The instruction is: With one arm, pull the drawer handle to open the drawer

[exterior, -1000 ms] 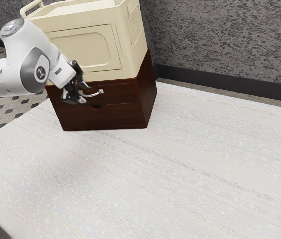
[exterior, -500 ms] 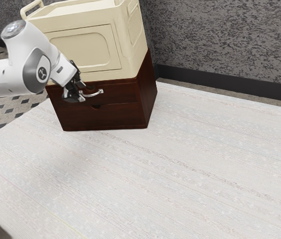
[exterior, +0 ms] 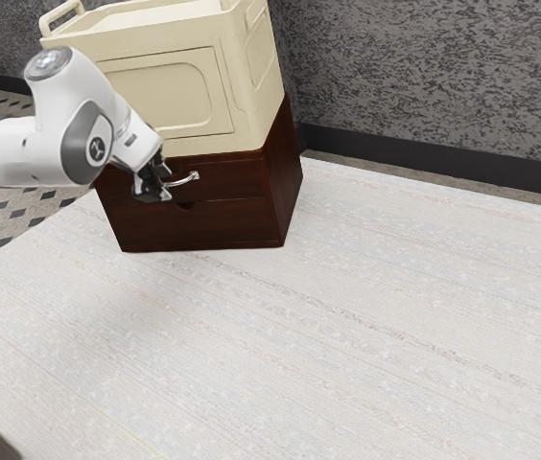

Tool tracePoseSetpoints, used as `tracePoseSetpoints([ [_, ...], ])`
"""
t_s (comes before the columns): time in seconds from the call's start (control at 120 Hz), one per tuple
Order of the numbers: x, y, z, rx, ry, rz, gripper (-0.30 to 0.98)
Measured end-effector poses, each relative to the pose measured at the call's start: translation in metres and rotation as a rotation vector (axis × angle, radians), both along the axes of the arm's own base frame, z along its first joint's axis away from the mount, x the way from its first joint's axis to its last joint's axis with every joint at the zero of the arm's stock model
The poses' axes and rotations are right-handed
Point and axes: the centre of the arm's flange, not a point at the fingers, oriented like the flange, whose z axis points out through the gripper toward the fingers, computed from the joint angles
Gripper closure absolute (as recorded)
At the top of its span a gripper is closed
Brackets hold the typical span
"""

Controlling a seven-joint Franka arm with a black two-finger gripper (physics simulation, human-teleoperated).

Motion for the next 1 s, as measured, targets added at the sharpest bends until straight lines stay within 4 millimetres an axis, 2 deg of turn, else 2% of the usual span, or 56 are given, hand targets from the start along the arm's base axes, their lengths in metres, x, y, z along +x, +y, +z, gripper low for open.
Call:
tracePoseSetpoints([
  [0.367, 0.003, 0.002, -0.010, -0.006, 0.011, 0.020, 0.46],
  [0.733, 0.001, 0.001, -0.009, -0.013, 0.010, 0.031, 0.56],
  [1.0, -0.005, -0.008, -0.009, -0.027, 0.020, 0.025, 0.58],
])
